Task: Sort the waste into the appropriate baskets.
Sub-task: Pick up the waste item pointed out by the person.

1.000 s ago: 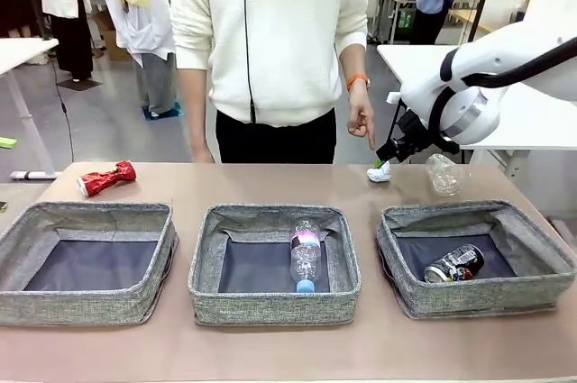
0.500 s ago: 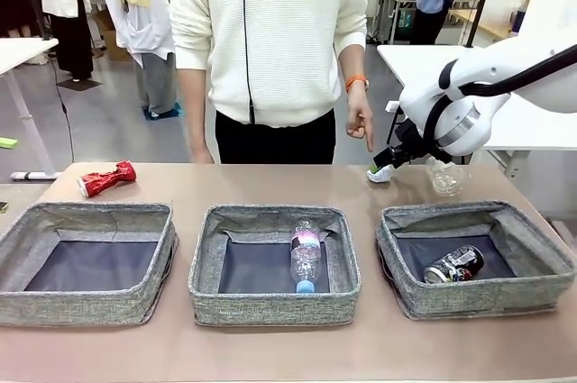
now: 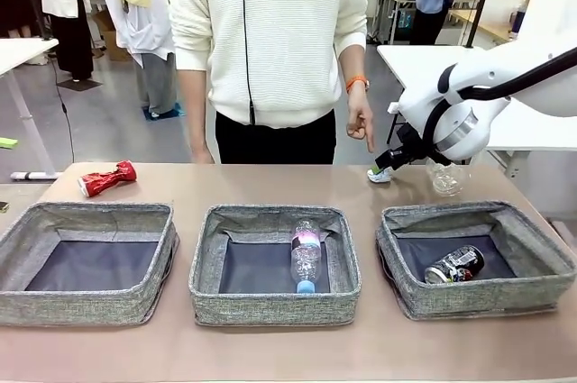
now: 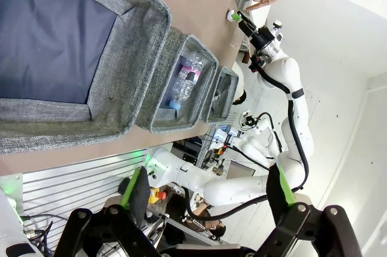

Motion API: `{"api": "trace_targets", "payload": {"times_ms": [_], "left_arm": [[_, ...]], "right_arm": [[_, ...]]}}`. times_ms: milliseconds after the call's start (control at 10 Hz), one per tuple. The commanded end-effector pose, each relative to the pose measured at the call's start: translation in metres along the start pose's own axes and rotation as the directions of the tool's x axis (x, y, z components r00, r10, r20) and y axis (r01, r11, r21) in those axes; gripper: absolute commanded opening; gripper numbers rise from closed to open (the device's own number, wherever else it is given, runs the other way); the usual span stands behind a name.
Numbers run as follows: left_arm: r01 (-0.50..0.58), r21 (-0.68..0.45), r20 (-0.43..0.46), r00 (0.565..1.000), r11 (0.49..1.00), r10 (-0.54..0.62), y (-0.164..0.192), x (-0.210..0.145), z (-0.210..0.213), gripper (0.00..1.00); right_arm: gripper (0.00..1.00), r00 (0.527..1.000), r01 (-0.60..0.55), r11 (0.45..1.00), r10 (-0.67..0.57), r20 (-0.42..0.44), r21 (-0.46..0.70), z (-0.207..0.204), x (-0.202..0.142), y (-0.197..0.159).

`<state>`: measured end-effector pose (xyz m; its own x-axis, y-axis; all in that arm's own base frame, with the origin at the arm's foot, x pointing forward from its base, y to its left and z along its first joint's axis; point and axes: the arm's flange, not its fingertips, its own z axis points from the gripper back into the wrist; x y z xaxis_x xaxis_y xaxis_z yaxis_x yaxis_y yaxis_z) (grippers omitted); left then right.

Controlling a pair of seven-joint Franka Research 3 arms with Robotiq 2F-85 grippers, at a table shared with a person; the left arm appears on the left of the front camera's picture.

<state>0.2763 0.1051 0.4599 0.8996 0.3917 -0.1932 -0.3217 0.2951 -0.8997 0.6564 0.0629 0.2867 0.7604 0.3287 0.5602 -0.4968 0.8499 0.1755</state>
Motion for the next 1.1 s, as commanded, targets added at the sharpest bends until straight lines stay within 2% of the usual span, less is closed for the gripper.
{"api": "trace_targets", "payload": {"times_ms": [0,200,300,400,700,1000], "left_arm": [[0.005,-0.022,-0.001,1.0,1.0,-0.005,-0.001,-0.001,-0.001,1.0],[0.005,-0.022,-0.001,1.0,1.0,-0.005,-0.001,-0.001,-0.001,1.0],[0.005,-0.022,-0.001,1.0,1.0,-0.005,-0.001,-0.001,-0.001,1.0],[0.005,-0.022,-0.001,1.0,1.0,-0.005,-0.001,-0.001,-0.001,1.0],[0.005,-0.022,-0.001,1.0,1.0,-0.005,-0.001,-0.001,-0.001,1.0],[0.005,-0.022,-0.001,1.0,1.0,-0.005,-0.001,-0.001,-0.001,1.0]], "right_arm": [[0.0,1.0,0.004,1.0,-0.004,0.014,-0.027,-0.005,-0.002,0.002],[0.0,1.0,0.012,1.0,-0.012,-0.003,-0.025,-0.006,-0.001,0.001],[0.04,1.0,0.012,1.0,-0.012,-0.006,-0.021,-0.005,-0.001,0.001],[0.0,1.0,0.016,1.0,-0.016,-0.001,-0.005,-0.003,-0.001,0.001],[0.0,0.999,0.053,0.997,-0.053,0.003,0.055,0.006,-0.003,0.002],[0.0,0.993,0.111,0.993,-0.109,-0.036,0.034,0.014,0.0,0.004]]}}
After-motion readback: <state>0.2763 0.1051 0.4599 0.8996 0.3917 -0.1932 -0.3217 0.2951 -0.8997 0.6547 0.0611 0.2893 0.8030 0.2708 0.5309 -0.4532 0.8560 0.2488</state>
